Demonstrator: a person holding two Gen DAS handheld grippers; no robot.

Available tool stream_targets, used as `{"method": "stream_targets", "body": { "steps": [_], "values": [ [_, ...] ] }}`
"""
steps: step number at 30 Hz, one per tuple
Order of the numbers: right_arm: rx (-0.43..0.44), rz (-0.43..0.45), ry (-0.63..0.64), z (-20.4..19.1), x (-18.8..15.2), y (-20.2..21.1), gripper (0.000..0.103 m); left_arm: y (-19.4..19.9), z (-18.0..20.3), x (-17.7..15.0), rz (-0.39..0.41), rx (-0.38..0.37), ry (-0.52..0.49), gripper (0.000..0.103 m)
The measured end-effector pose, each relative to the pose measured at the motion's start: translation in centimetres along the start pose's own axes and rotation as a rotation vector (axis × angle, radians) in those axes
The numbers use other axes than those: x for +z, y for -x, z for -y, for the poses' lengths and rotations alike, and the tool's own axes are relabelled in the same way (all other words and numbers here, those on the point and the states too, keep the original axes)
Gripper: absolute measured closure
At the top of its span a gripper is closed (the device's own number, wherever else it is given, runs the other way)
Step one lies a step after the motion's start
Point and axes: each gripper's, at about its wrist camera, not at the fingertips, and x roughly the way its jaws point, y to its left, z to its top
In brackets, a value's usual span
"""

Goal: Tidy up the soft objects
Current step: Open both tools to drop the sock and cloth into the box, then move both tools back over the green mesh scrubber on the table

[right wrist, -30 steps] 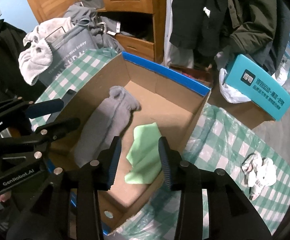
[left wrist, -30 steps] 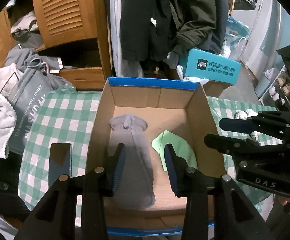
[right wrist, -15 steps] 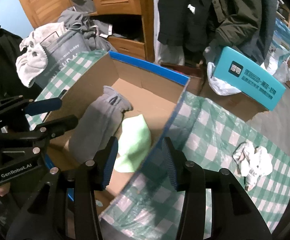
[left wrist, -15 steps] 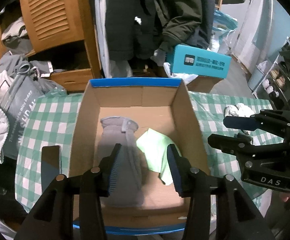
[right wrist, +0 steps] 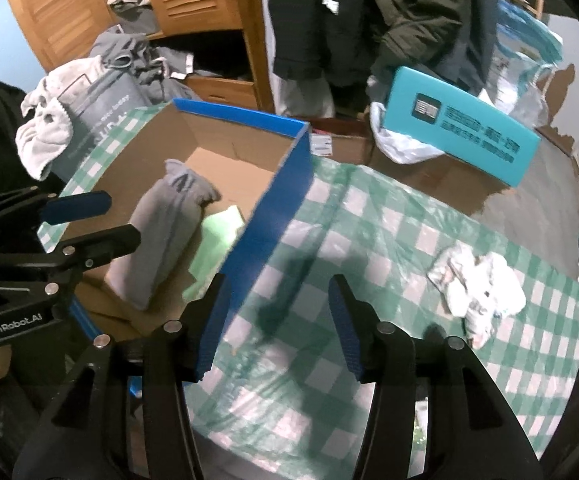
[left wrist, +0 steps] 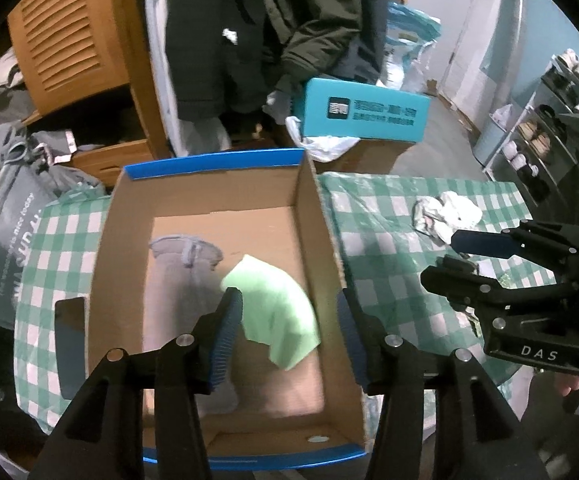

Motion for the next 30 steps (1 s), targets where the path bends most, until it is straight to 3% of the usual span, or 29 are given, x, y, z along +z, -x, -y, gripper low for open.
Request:
{"method": "stream_targets", "body": {
  "steps": [30],
  "values": [
    [-0.086,0.008,-0.207,11.6,-7.5,3.5,0.051,-4.5,10.6,-0.1,-0.137,-0.119,-0.11,0.052]
  ]
}}
